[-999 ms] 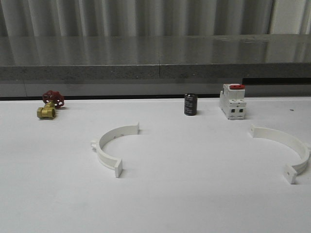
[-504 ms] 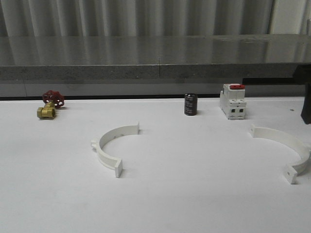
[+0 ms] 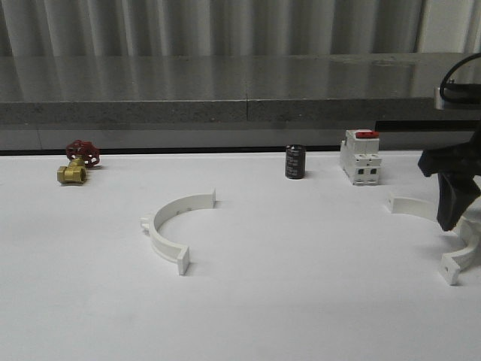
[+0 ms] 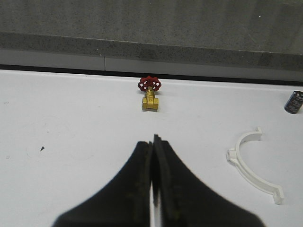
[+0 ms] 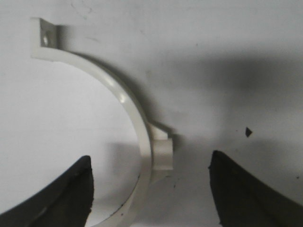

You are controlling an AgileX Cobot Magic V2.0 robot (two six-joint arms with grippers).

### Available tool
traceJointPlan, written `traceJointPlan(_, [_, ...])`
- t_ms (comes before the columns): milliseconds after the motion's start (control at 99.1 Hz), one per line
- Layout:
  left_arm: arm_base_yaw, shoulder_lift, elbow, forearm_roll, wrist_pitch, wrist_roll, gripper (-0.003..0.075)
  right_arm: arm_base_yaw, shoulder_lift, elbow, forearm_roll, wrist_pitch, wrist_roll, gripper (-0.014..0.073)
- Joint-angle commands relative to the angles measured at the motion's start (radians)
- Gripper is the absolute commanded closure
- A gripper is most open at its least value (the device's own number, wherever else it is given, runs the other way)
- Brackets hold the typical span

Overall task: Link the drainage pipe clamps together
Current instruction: 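Grasp the second clamp half by its tab with the right gripper, then carry it to the first half and press their ends together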

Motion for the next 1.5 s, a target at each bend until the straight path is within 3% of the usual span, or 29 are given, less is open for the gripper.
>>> traceJointPlan(0, [-0.001,0.004,-0.026,-0.003,-0.069,0.001,0.0741,-0.001,-0.018,-0.029,0.005,-0.032,-0.008,0.0116])
traceJointPlan(363, [-0.001,0.004,-0.026,-0.003,-0.069,0.001,0.0741,-0.001,-0.005,-0.029,0.005,-0.059,-0.008,0.0195])
traceJointPlan(656, [-0.001,0.004,-0.026,-0.003,-0.069,0.001,0.0741,-0.001,-0.005,-0.029,0.008,-0.06,-0.008,0.0456])
traceJointPlan(1100, [-0.001,0.004,-0.026,-0.003,-0.069,0.001,0.0741,-0.001,-0.005,-0.03,0.008,-0.078,-0.008,0.0463])
traceJointPlan(1271, [-0.001,0.004,-0.026,-0.003,-0.069,0.001,0.0741,0.006,-0.008,-0.068,0.068,-0.013,-0.007,0.0463])
traceJointPlan(1493, [-0.001,0.004,-0.026,-0.003,-0.069,0.001,0.0741,0.132,-0.009,-0.145,0.074,0.04,0.092,0.0463])
